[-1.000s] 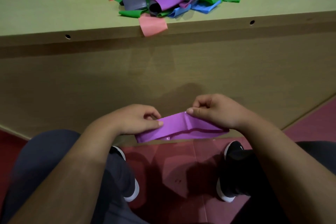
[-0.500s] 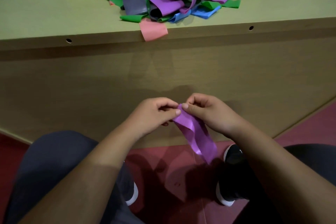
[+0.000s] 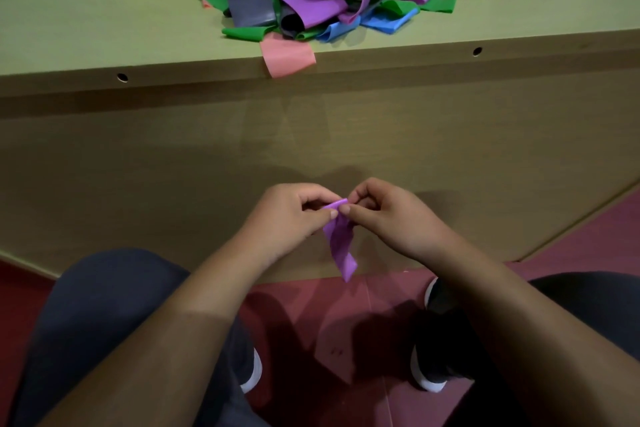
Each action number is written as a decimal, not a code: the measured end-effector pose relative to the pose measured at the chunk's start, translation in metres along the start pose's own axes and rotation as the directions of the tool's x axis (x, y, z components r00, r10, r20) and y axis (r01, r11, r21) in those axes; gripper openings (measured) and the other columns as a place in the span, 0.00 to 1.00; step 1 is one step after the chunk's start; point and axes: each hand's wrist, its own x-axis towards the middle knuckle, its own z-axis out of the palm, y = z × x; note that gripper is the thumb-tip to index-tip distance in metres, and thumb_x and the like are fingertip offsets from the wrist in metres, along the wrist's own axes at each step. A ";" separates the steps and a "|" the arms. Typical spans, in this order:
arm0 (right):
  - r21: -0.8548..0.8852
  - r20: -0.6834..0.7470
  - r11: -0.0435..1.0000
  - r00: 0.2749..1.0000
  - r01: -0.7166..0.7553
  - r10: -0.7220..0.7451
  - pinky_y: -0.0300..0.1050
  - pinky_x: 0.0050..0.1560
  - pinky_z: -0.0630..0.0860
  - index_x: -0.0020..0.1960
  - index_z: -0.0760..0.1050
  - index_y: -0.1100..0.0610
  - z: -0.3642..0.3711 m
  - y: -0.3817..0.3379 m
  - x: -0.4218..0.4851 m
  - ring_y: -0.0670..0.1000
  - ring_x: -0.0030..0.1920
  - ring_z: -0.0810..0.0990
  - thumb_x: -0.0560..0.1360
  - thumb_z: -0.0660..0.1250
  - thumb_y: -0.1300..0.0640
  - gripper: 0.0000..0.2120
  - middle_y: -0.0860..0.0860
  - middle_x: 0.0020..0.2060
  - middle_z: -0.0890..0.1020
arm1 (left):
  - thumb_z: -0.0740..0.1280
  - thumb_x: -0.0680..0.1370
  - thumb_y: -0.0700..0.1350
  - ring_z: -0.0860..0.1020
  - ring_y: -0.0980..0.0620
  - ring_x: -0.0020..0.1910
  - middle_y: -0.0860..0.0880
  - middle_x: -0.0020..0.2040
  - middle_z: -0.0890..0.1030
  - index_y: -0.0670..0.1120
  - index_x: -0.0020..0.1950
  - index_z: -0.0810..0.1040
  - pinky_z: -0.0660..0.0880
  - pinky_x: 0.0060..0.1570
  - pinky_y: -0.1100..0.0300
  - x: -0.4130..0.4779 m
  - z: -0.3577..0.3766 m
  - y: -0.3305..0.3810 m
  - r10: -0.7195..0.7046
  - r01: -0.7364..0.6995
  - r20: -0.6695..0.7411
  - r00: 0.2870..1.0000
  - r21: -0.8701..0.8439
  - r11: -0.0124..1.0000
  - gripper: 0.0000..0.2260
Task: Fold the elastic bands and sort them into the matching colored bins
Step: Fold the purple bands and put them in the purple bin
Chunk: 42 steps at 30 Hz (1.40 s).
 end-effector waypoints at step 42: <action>0.067 -0.060 0.967 0.968 0.246 -0.242 0.45 0.41 0.72 0.48 0.85 0.49 -0.015 -0.033 -0.005 0.40 0.37 0.77 0.81 0.74 0.54 0.03 0.44 0.37 0.85 | 0.77 0.77 0.41 0.84 0.55 0.46 0.57 0.49 0.86 0.52 0.54 0.88 0.83 0.50 0.45 -0.011 -0.016 0.039 0.245 -0.220 -0.260 0.934 0.123 0.968 0.08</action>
